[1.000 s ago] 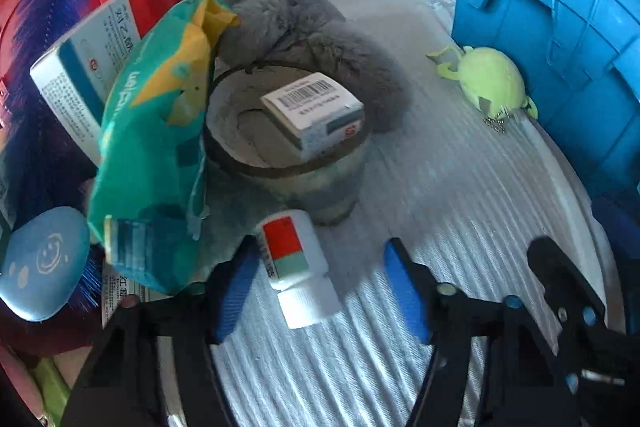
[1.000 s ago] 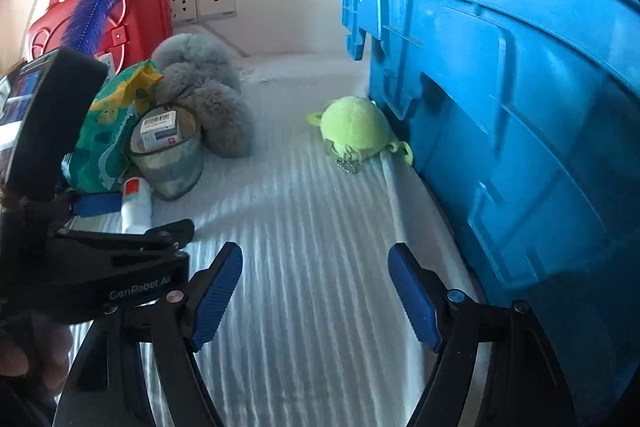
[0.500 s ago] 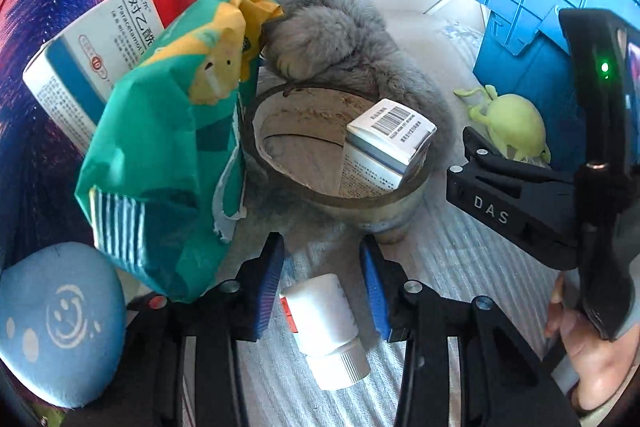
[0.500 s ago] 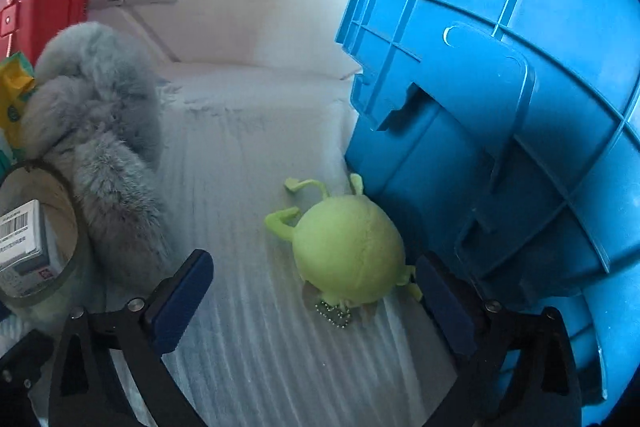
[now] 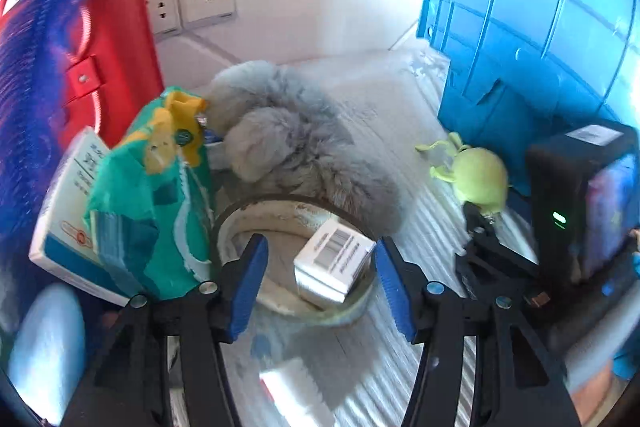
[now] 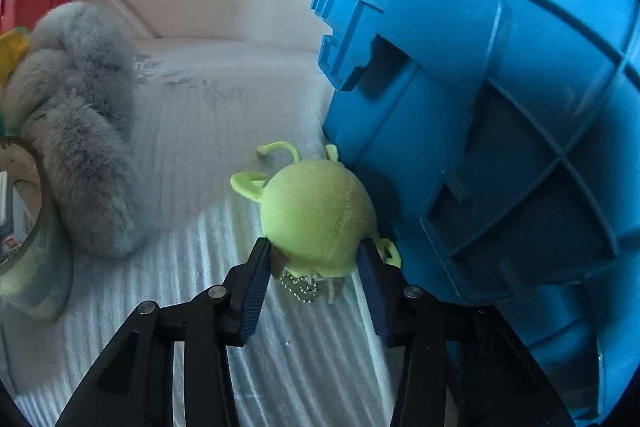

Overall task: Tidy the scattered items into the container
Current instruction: 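Grasp the small white box with left tool while right tool grasps the green plush, then lift the white box and green plush and carry both over the blue box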

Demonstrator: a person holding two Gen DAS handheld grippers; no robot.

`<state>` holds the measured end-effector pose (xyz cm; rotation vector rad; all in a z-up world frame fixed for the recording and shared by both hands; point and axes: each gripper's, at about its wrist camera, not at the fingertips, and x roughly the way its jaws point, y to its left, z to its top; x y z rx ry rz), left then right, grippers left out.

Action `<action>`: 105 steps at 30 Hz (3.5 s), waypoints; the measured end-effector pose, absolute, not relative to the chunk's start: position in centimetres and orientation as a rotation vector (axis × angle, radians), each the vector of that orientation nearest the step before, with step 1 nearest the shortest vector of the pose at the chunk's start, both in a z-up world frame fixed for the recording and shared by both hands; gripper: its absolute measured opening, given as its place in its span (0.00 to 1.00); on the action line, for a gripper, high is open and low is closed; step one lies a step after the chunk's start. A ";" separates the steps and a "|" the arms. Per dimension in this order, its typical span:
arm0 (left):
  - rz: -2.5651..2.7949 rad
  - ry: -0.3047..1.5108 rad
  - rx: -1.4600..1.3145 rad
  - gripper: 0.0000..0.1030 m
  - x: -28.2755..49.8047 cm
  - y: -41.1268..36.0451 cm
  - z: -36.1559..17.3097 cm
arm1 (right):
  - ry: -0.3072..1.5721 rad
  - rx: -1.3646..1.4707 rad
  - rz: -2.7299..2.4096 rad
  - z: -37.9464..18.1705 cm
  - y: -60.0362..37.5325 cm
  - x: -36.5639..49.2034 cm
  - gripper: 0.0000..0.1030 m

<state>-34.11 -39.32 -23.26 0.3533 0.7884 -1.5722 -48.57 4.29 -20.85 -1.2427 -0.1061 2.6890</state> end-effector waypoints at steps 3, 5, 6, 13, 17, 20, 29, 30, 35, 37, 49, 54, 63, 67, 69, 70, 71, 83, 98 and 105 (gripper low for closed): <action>-1.580 0.819 0.312 0.35 -35.1 -39.3 -23.0 | -0.092 -1.260 2.724 -21.0 4.4 -47.5 0.38; -1.571 0.807 0.300 0.34 -35.5 -39.4 -23.3 | -0.078 -1.286 2.771 -21.0 4.1 -46.4 0.31; -1.563 0.800 0.302 0.34 -35.5 -38.8 -23.4 | -0.076 -1.308 2.800 -21.0 3.8 -45.6 0.25; -1.516 0.812 0.268 0.33 -34.2 -34.4 -24.4 | -0.013 -1.406 2.951 -20.5 2.6 -39.4 0.05; -1.484 0.840 0.236 0.34 -32.8 -32.5 -25.2 | -0.058 -1.271 2.954 -18.7 3.1 -41.1 0.64; -1.466 0.855 0.212 0.33 -32.0 -31.7 -25.7 | -0.142 -1.178 2.889 -18.3 2.5 -44.4 0.75; -1.447 0.835 0.167 0.33 -31.2 -30.4 -24.6 | -0.261 -1.277 2.791 -21.5 2.0 -51.8 0.54; -1.444 0.838 0.158 0.33 -31.2 -30.0 -24.5 | -0.242 -1.280 2.811 -21.3 2.3 -51.1 0.54; -1.408 0.836 0.146 0.33 -32.0 -27.0 -23.5 | -0.208 -1.271 2.947 -19.2 2.4 -44.7 0.54; -1.384 0.845 0.145 0.30 -32.4 -25.8 -23.4 | -0.173 -1.281 3.008 -18.2 2.4 -42.3 0.54; -1.227 0.827 0.119 0.28 -34.6 -16.0 -22.5 | -0.123 -1.184 3.279 -10.4 -0.7 -30.5 0.54; -1.150 0.779 0.107 0.28 -34.9 -11.6 -20.6 | -0.156 -1.117 3.349 -7.5 -2.0 -25.6 0.54; -1.002 0.689 0.071 0.28 -34.9 -3.7 -17.1 | -0.138 -0.953 3.500 -1.4 -3.3 -18.9 0.54; -0.942 0.640 0.045 0.28 -35.9 -0.9 -14.7 | -0.108 -0.892 3.565 1.1 -2.6 -16.7 0.54; -0.904 0.614 0.034 0.28 -36.8 0.3 -13.4 | -0.089 -0.846 3.601 2.5 -1.9 -15.9 0.54; -0.888 0.603 0.022 0.28 -37.2 0.8 -12.8 | -0.088 -0.820 3.618 3.2 -1.4 -15.4 0.54; -0.869 0.592 0.009 0.28 -37.7 1.4 -12.1 | -0.089 -0.788 3.635 3.8 -0.9 -15.0 0.54; -0.745 0.491 -0.060 0.28 -47.2 3.2 -4.2 | -0.056 -0.483 3.720 10.1 10.0 -11.1 0.54; -0.933 0.335 -0.009 0.28 -54.8 -2.2 4.5 | 0.088 -0.380 3.470 14.5 23.0 -11.5 0.55; -1.018 0.276 0.014 0.28 -60.1 -8.1 8.9 | 0.041 -0.372 3.368 14.7 29.9 -13.9 0.55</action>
